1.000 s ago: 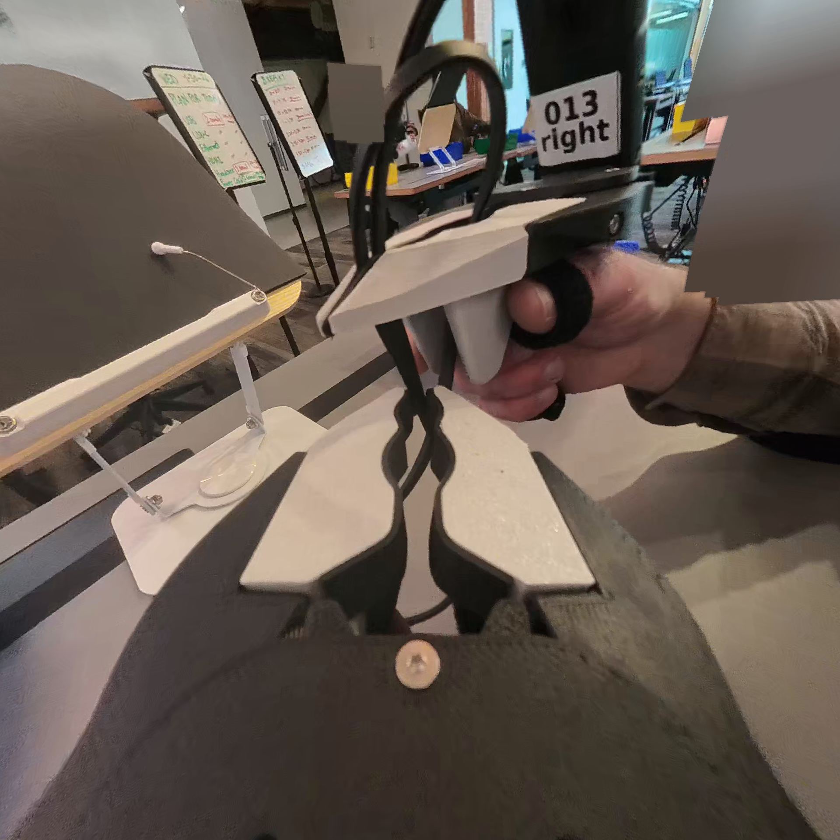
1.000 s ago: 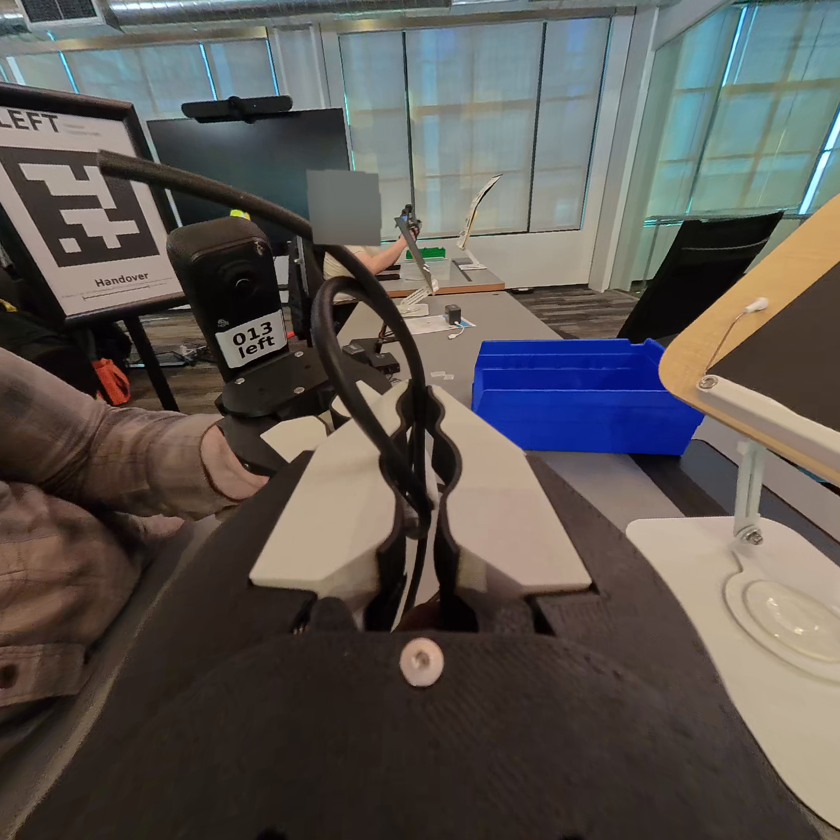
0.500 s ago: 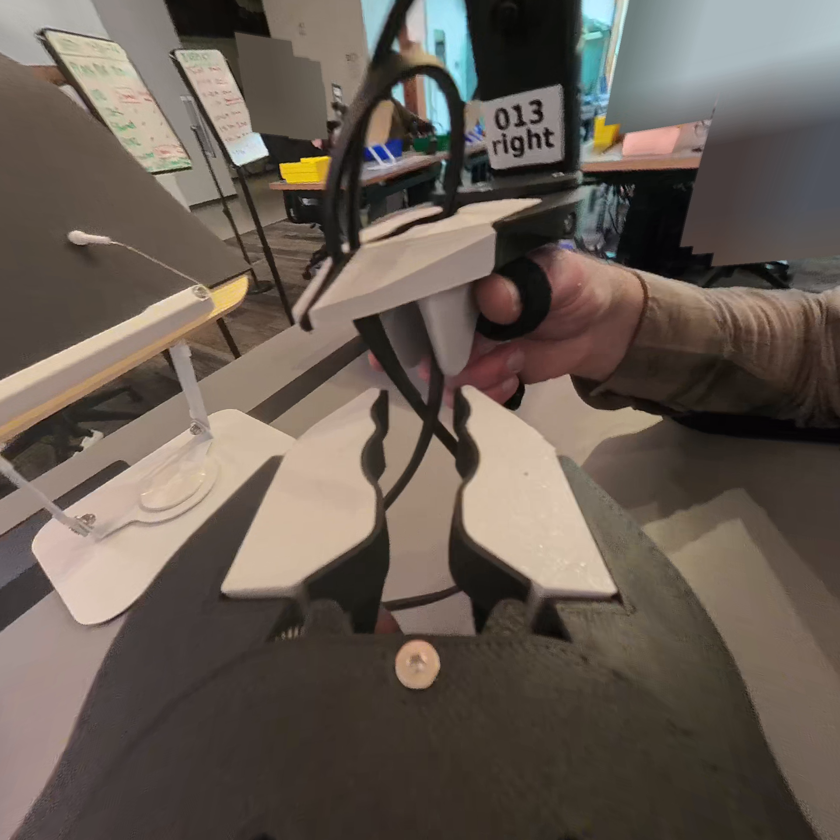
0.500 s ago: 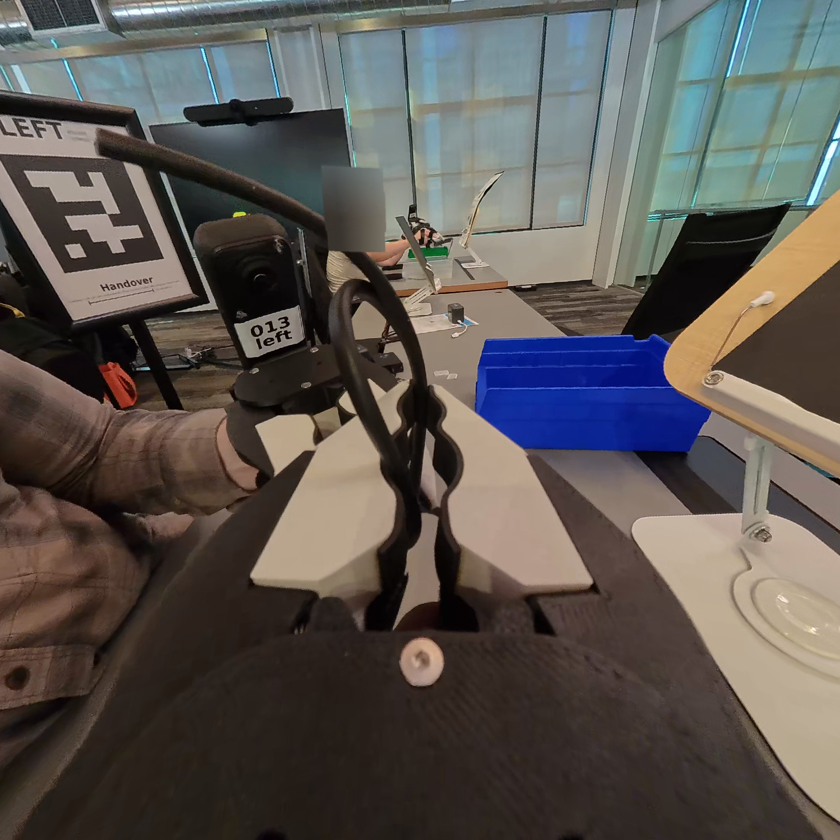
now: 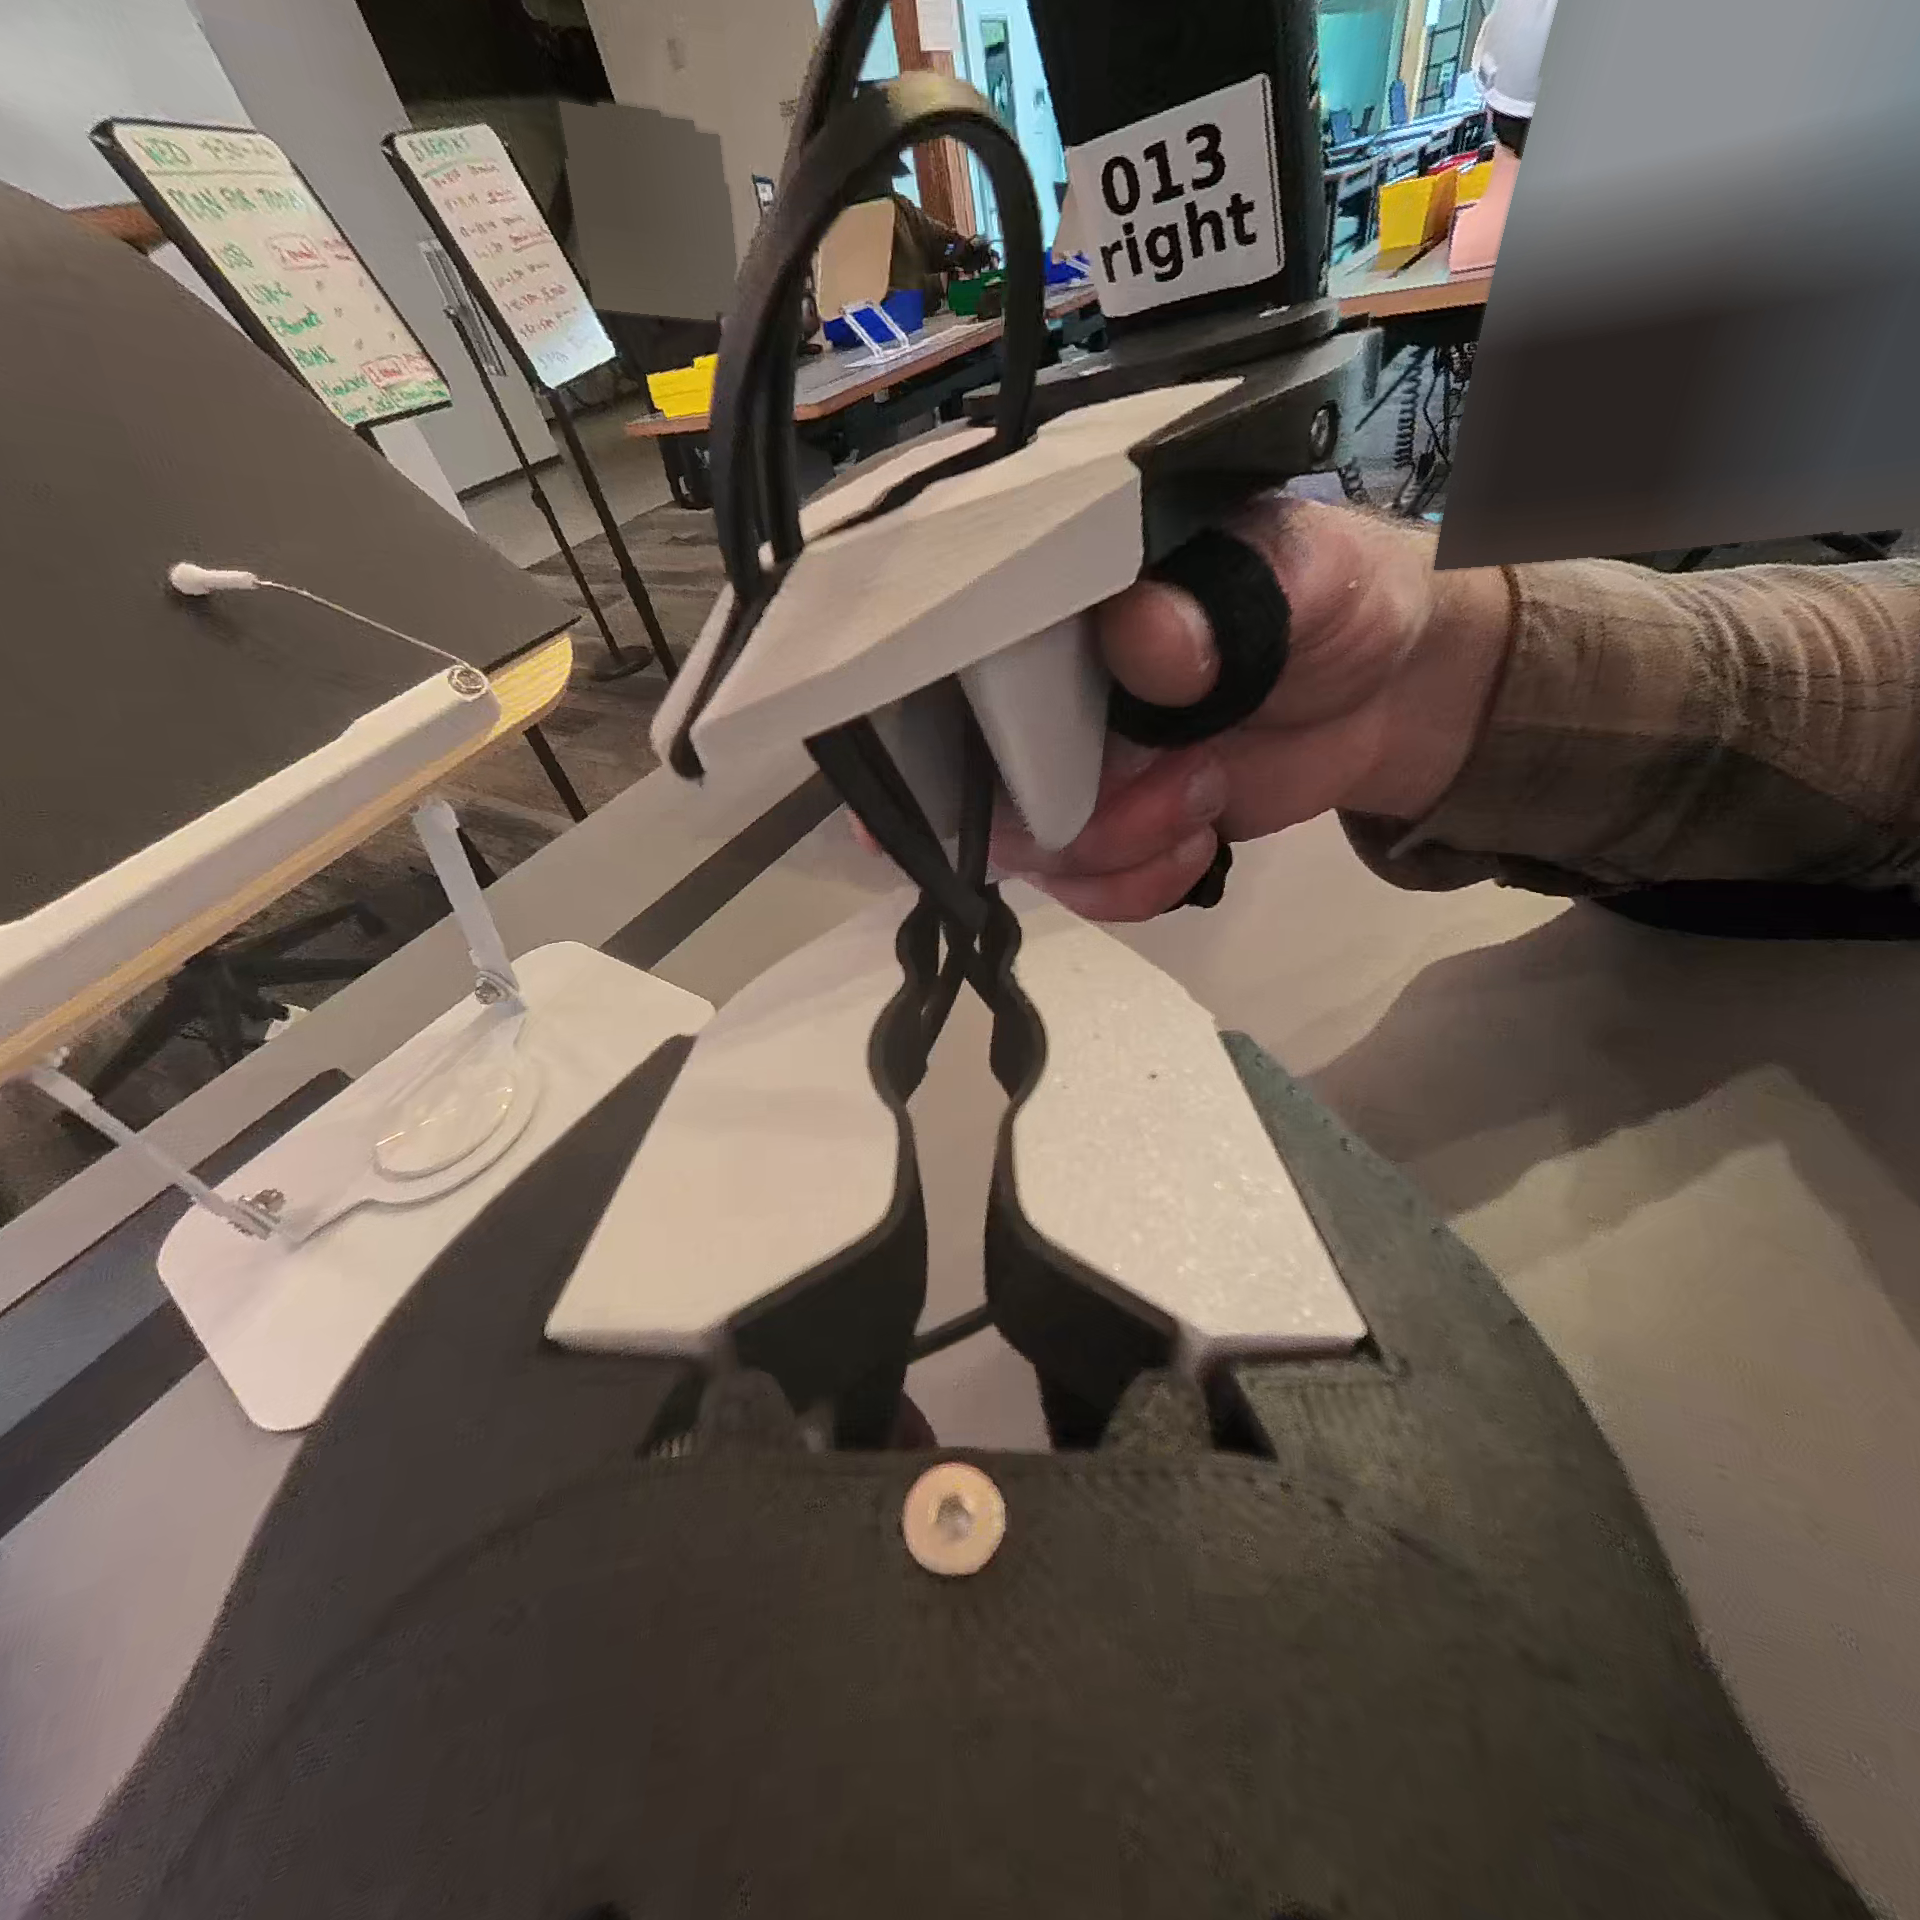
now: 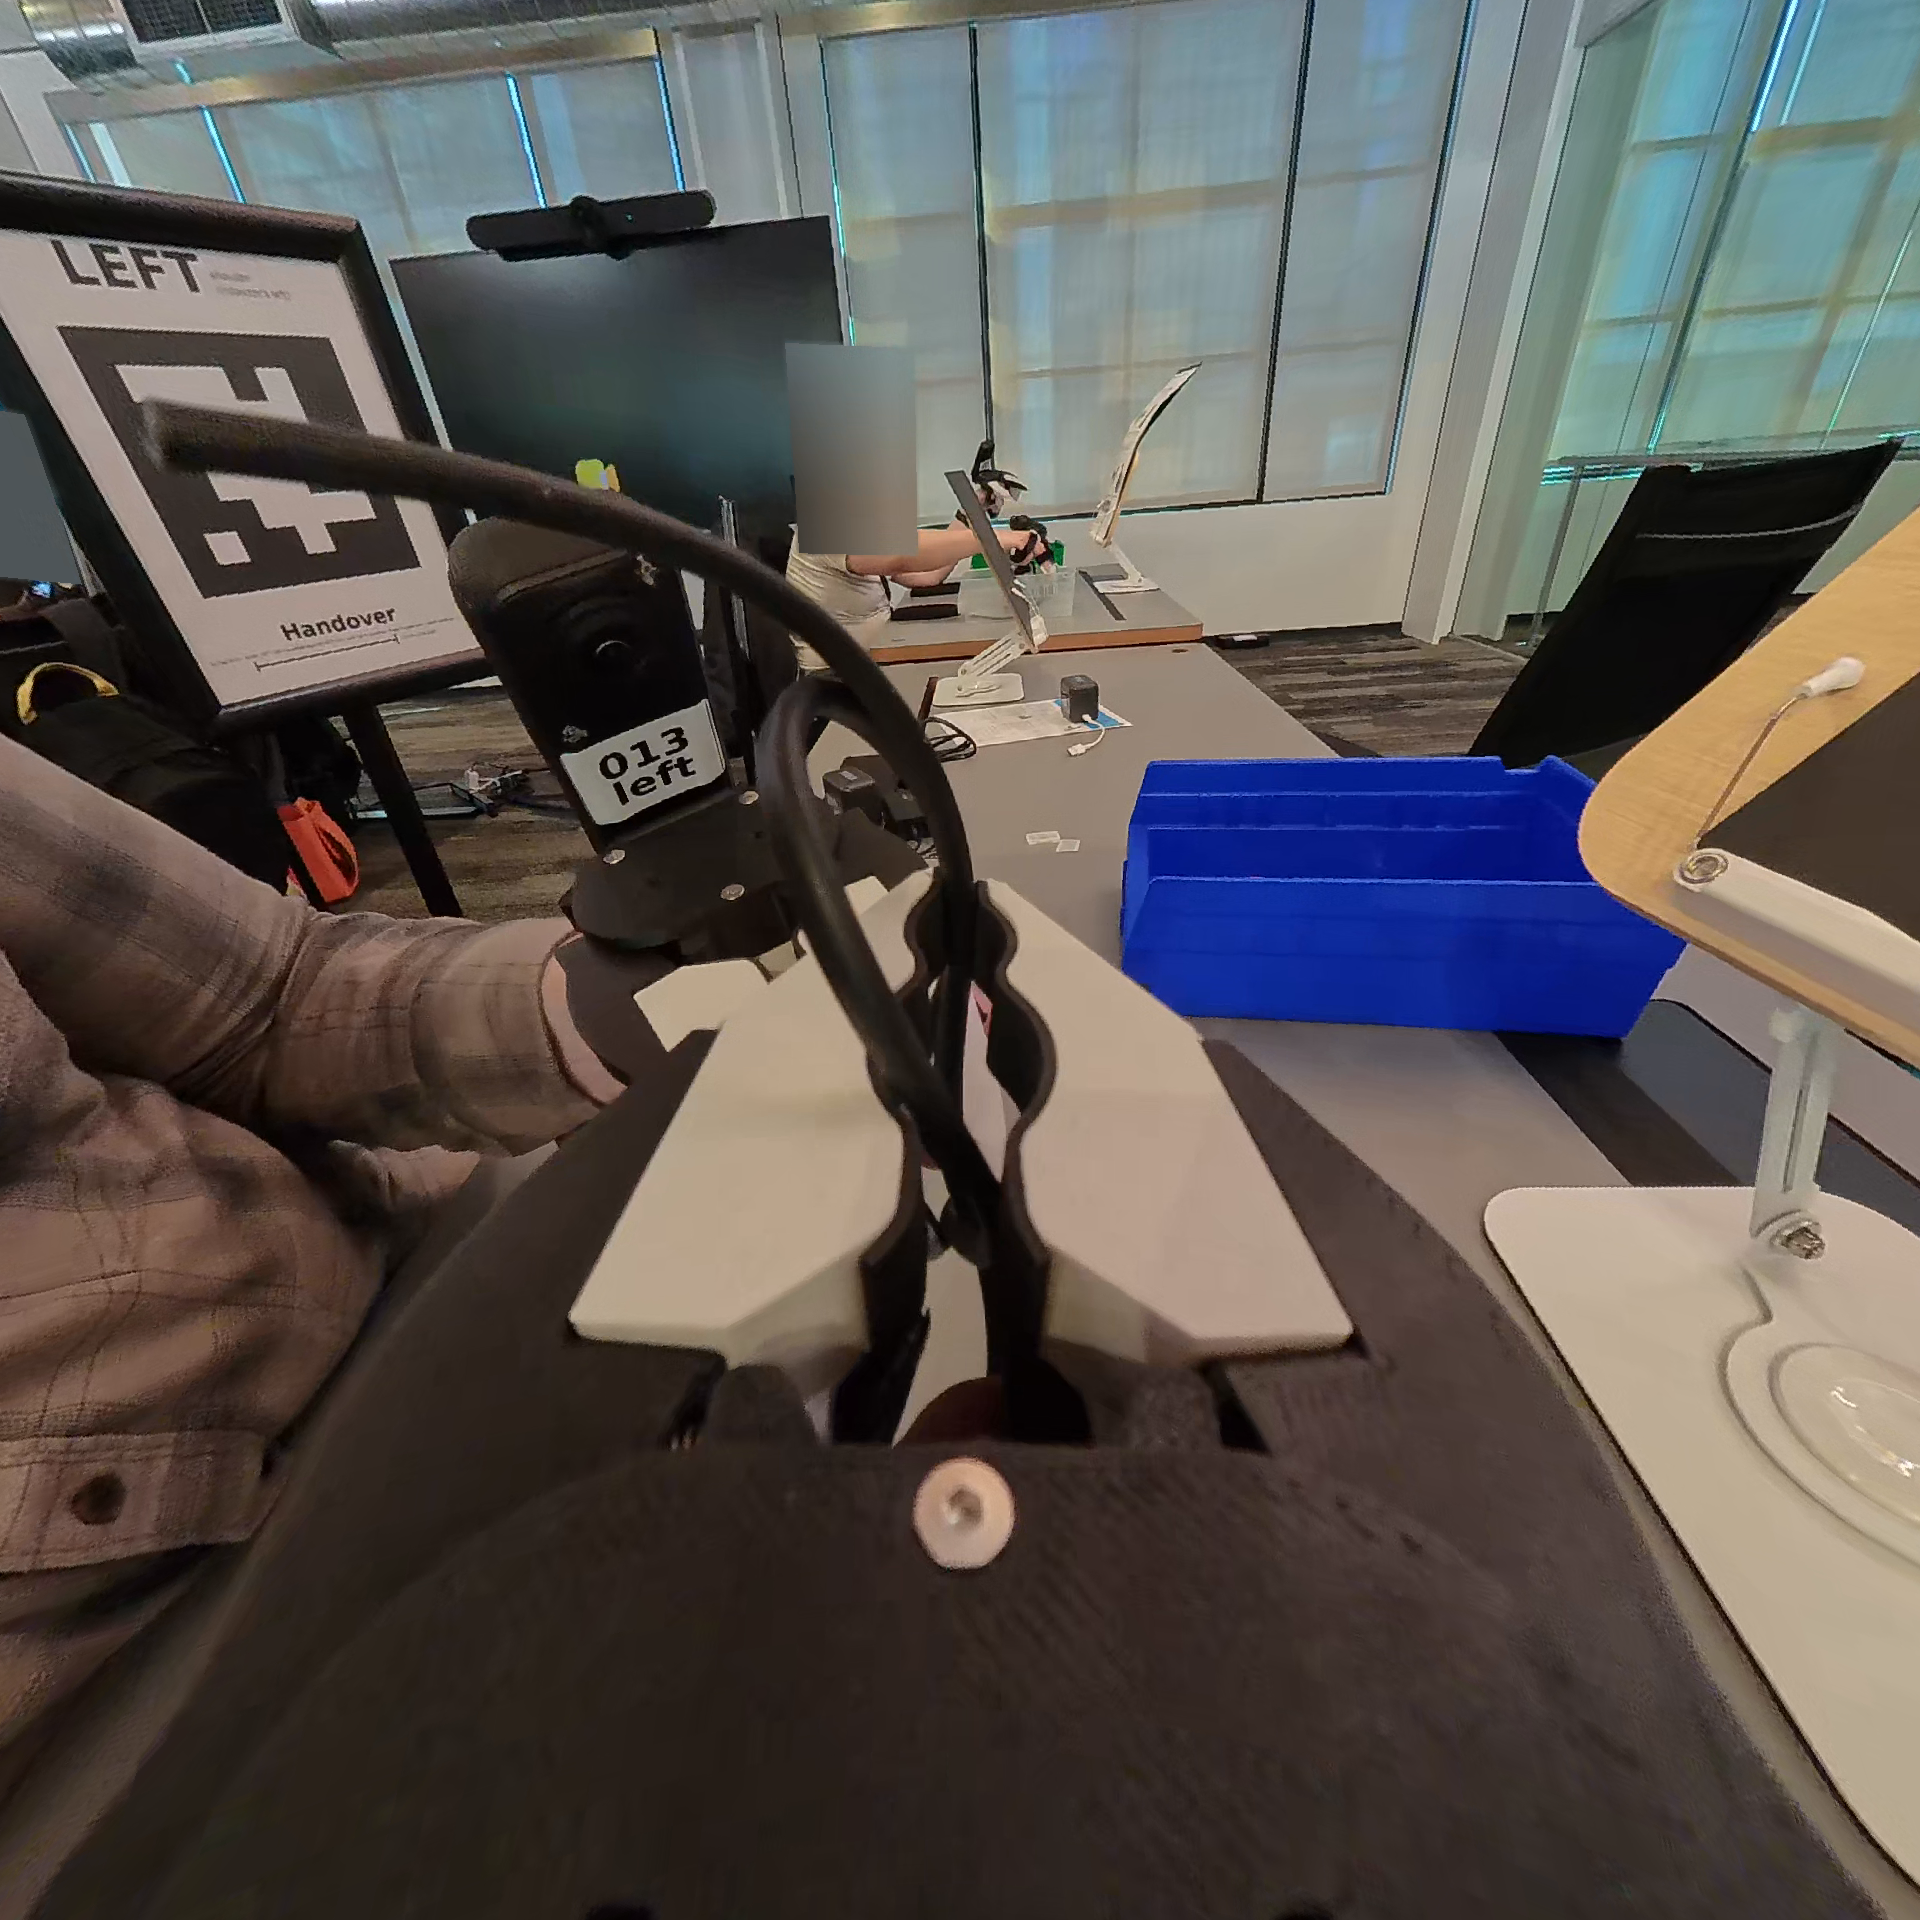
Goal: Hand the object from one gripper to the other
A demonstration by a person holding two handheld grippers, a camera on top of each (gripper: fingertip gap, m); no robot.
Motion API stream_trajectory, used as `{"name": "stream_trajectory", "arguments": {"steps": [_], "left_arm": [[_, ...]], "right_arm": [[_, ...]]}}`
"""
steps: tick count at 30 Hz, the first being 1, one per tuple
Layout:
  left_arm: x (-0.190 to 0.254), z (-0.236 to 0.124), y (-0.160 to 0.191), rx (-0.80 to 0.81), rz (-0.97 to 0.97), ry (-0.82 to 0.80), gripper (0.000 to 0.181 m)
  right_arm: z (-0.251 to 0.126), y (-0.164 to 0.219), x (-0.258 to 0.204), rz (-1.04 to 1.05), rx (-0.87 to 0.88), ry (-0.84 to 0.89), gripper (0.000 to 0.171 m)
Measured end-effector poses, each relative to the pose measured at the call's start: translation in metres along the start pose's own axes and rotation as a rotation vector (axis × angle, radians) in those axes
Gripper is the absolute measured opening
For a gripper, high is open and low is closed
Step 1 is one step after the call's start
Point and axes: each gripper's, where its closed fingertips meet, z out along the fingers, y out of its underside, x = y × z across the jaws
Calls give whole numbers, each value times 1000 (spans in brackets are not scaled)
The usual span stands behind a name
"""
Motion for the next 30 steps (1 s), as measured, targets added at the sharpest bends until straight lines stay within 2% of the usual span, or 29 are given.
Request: {"name": "stream_trajectory", "arguments": {"steps": [3, 6, 16, 24, 27, 30], "left_arm": [[-2, -2, -2, 15, 9, -21, 7], [-6, -5, -5, 22, 16, -43, 7], [-30, -23, -21, 15, 141, -188, 6], [-49, -32, -31, -95, 448, -381, 7], [-61, -37, -35, -171, 671, -489, 6], [-69, -39, -43, -238, 931, -558, 6]], "right_arm": [[-2, -4, 0, -13, 15, 1, 0], [-4, -5, 1, -53, -1, 15, 22], [-16, -3, 9, -192, -117, 57, 54], [-38, 19, 19, -311, -351, 81, 76], [-55, 20, 23, -343, -425, 95, 80], [-69, -2, 23, -306, -375, 118, 80]]}}
